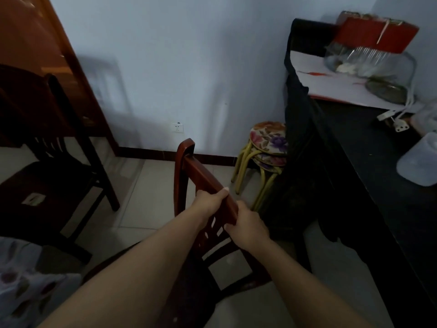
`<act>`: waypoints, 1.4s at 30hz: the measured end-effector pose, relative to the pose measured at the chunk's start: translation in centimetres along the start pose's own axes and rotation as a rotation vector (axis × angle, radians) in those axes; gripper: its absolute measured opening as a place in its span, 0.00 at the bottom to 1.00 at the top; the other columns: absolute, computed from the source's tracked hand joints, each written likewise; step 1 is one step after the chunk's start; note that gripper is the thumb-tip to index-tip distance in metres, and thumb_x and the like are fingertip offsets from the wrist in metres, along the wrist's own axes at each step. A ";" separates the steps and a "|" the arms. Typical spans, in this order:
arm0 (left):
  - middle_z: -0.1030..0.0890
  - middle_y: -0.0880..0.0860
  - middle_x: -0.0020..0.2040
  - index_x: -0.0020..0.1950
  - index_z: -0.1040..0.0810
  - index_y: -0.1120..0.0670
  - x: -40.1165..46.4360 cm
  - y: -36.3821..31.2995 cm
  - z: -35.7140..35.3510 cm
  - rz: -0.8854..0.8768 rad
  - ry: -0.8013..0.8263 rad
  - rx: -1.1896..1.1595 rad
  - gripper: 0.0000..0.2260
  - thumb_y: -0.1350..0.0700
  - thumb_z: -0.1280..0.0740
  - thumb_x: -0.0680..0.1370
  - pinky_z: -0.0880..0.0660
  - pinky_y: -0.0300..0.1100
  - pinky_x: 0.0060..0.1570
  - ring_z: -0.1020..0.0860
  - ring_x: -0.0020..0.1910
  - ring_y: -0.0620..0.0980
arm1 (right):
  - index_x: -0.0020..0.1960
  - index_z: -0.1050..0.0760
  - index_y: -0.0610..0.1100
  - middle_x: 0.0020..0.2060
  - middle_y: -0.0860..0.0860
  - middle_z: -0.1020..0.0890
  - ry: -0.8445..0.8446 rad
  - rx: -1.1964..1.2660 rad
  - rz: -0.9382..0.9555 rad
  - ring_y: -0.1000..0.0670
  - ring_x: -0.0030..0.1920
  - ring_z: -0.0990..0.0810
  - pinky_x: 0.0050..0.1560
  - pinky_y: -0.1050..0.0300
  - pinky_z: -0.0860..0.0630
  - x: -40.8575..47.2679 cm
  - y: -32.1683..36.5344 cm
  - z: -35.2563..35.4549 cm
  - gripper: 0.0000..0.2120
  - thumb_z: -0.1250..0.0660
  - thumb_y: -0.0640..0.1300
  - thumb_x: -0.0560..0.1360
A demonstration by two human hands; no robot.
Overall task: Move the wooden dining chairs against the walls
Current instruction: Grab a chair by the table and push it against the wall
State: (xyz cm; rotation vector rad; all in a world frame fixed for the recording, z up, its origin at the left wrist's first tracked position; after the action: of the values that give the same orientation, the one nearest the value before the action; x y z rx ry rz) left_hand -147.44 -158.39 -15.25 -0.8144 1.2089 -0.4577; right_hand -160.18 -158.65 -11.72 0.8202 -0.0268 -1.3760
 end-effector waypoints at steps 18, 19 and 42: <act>0.25 0.55 0.41 0.57 0.31 0.61 0.9 -2.7 9.0 0.063 -0.092 -0.303 0.20 0.59 0.32 0.68 0.26 0.42 0.34 0.25 0.39 0.52 | 0.48 0.24 0.46 0.45 0.42 0.17 0.250 0.117 0.124 0.42 0.45 0.18 0.49 0.45 0.20 0.8 9.4 -2.2 0.12 0.35 0.37 0.65; 0.25 0.56 0.42 0.60 0.31 0.62 0.9 -3.1 9.9 0.057 -0.096 -0.325 0.22 0.59 0.32 0.68 0.24 0.44 0.37 0.24 0.41 0.53 | 0.49 0.24 0.46 0.46 0.41 0.17 0.264 0.115 0.153 0.42 0.46 0.18 0.49 0.45 0.20 0.9 10.6 -2.2 0.13 0.35 0.37 0.65; 0.21 0.59 0.57 0.65 0.28 0.61 15.1 -23.3 12.9 -0.036 -0.195 -0.621 0.26 0.58 0.33 0.67 0.24 0.43 0.36 0.21 0.48 0.55 | 0.57 0.24 0.43 0.51 0.42 0.17 0.318 -0.263 0.544 0.42 0.50 0.18 0.53 0.48 0.21 22.5 25.9 11.7 0.20 0.33 0.33 0.66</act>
State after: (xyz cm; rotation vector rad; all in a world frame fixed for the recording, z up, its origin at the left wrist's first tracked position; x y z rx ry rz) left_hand -128.07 -179.97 -5.49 -1.3776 1.1630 -0.0157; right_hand -138.27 -184.81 0.59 0.7316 0.1651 -0.7107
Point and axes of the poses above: each hand's wrist, its own x-axis towards the middle knuckle, its own z-axis out of the back of the hand, y = z × x, the point moved 10 cm from there along x, towards the middle knuckle
